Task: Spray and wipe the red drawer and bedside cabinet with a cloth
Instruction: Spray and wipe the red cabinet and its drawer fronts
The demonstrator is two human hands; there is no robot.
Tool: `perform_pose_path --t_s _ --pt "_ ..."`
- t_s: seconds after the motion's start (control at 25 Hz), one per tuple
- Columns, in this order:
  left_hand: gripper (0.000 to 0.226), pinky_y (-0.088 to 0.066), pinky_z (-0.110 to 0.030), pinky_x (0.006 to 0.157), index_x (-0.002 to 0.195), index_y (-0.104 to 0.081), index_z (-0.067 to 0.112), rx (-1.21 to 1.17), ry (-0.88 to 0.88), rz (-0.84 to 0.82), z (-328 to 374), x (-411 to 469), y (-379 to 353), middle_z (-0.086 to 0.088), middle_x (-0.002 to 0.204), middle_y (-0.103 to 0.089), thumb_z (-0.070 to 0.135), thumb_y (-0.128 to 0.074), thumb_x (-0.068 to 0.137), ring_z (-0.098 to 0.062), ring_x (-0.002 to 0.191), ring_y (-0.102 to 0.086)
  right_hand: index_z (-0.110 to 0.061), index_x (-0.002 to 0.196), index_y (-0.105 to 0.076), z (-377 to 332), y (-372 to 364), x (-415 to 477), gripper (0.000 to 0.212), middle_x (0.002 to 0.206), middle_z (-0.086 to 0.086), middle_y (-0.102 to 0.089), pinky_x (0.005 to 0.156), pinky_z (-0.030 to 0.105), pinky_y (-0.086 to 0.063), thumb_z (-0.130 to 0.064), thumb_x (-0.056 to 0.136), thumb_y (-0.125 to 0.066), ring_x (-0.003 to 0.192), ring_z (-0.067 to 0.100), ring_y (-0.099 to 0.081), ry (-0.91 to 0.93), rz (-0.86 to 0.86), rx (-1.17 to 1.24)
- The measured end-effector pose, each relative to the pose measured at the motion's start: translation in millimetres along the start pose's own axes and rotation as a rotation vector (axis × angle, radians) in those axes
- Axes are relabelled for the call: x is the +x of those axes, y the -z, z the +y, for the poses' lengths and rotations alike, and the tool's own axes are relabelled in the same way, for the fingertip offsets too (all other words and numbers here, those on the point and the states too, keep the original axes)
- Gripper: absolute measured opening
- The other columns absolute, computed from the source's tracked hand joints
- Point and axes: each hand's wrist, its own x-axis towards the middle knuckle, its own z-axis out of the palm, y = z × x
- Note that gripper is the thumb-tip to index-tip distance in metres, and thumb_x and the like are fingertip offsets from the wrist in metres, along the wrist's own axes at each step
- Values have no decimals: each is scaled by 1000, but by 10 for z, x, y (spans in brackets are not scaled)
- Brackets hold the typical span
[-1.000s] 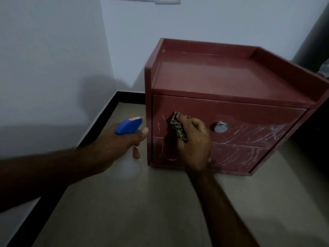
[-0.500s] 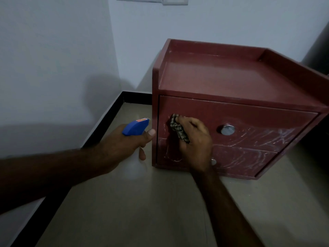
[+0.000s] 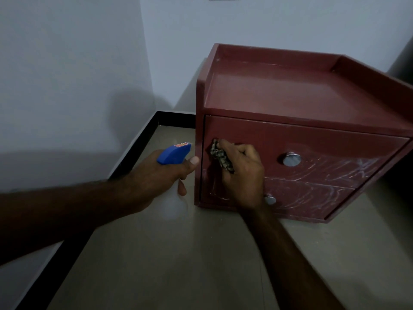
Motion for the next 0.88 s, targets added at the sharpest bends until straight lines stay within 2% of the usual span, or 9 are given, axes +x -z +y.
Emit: perform_pose_path --t_s 0.12,0.2,0.32,0.4,0.64,0.76,0.88 --pt "65 -48 -38 95 111 -64 12 4 1 3 -5 25 -3 -14 81 -73 65 -62 73 -29 92 -71 -18 133 -64 -12 -22 170 71 99 2 -62 77 37 -53 9 68 -69 91 21 -58 37 84 6" --pt "64 -46 -35 94 111 -63 15 0 0 3 -2 39 1 -13 79 -74 66 -62 73 -27 93 -71 -18 134 -65 -2 -64 157 73 103 -3 -57 78 39 -54 10 67 -67 91 23 -59 37 76 15" --pt "53 -46 -32 89 106 -62 20 -13 4 16 -4 41 18 -12 82 -74 64 -63 76 -23 92 -71 -12 130 -72 25 -131 -62 72 99 9 -65 74 48 -57 16 64 -74 85 34 -65 18 -55 -4" --pt "51 -46 -32 88 108 -63 17 -10 8 27 -21 61 28 -13 82 -75 61 -64 81 -21 91 -71 -10 129 -73 34 -162 -120 70 96 14 -67 73 49 -57 16 64 -73 86 35 -66 13 -121 -1" --pt "59 -45 -32 88 111 -63 15 6 23 24 -61 67 31 -10 77 -74 63 -62 76 -20 91 -70 -11 130 -71 -15 -223 1 61 98 12 -67 76 46 -57 3 73 -58 89 31 -64 18 -35 62" --pt "52 -45 -31 85 104 -64 12 23 23 18 -69 66 30 -9 76 -73 59 -63 82 -21 89 -70 -5 125 -74 -31 -256 -124 55 95 17 -68 74 51 -58 10 73 -65 85 36 -67 24 -75 80" --pt "53 -45 -32 87 109 -61 17 -2 42 34 -65 62 34 -13 82 -73 60 -64 78 -23 90 -69 -6 128 -72 -72 -270 -100 59 97 15 -68 76 51 -58 14 73 -68 88 35 -66 5 -58 105"
